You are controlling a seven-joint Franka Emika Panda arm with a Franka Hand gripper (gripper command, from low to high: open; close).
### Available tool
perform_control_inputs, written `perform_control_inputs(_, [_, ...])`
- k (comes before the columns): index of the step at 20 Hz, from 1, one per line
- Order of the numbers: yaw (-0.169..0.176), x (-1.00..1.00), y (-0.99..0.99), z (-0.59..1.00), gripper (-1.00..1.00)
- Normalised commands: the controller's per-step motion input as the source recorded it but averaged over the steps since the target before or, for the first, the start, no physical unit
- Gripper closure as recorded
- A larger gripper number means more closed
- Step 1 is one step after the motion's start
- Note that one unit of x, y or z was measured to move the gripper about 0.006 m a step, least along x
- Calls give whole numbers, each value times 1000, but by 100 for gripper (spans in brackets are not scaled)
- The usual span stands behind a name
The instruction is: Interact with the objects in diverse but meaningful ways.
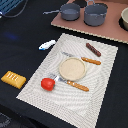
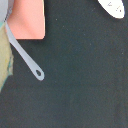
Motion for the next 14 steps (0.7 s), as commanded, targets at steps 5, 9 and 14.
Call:
perform_control_inputs(5, [0, 154, -64, -41, -100])
perform_control_inputs(9, [0, 257, -309, 0, -100])
perform_control_inputs(14, [23, 191, -369, -43, -100])
